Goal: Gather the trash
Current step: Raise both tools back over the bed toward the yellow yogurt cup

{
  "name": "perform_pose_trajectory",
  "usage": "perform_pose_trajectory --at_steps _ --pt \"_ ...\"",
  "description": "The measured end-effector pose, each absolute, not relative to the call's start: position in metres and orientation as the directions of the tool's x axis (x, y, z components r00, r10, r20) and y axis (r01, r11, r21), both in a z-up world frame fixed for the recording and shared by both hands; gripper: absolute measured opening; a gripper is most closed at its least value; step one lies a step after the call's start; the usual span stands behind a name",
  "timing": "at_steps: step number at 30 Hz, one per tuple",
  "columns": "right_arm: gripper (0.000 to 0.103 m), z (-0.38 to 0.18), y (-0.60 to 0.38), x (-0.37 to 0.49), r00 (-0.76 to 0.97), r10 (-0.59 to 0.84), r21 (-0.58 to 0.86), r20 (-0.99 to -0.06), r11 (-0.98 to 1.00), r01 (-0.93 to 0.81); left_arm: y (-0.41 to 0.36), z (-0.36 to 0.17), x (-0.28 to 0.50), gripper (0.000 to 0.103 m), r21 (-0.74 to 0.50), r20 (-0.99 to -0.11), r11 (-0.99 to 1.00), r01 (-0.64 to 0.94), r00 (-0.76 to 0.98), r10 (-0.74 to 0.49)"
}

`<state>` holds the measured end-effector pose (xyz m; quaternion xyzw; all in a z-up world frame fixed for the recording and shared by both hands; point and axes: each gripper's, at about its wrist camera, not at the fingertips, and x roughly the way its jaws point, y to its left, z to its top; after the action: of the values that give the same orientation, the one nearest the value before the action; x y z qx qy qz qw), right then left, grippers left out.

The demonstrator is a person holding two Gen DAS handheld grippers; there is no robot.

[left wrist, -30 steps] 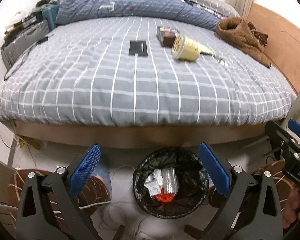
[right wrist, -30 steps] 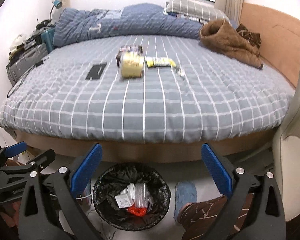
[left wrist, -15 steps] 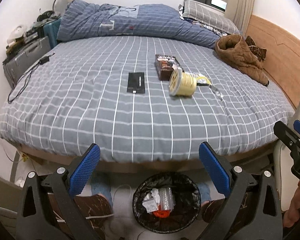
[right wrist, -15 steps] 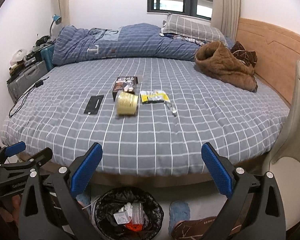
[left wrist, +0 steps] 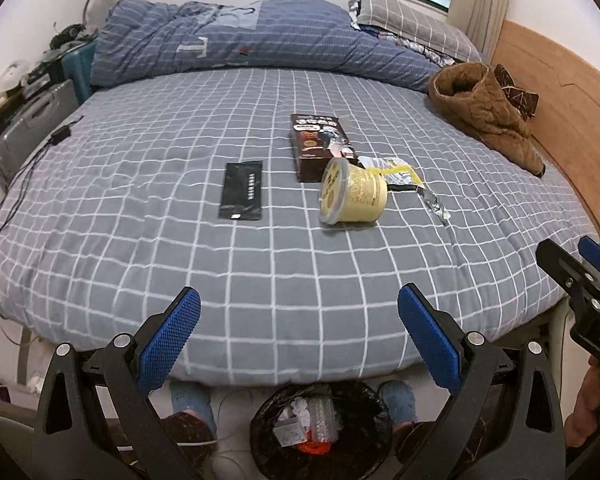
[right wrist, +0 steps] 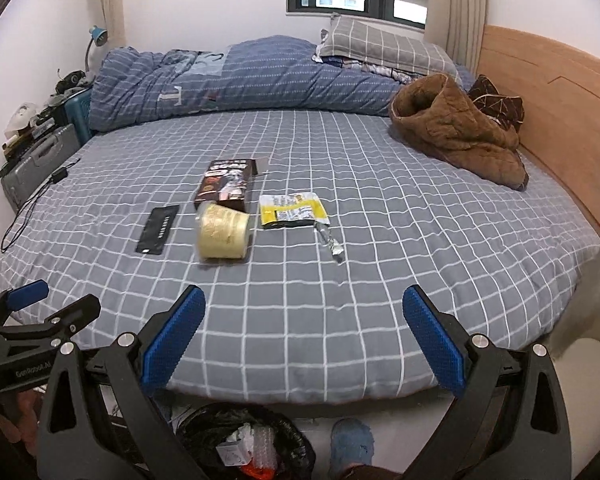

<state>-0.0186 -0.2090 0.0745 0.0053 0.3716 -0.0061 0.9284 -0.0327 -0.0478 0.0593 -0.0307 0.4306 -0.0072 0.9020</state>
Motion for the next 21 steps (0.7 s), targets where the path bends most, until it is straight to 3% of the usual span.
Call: perform_pose_trajectory --at_steps 21 --pt "0.095 0.005 -0.239 0.147 0.642 0.049 0.012 -0.765 0.998 -0.063 -0.105 -0.008 0.114 0.097 0.000 -0.819 1.000 0.020 0.574 -0.012"
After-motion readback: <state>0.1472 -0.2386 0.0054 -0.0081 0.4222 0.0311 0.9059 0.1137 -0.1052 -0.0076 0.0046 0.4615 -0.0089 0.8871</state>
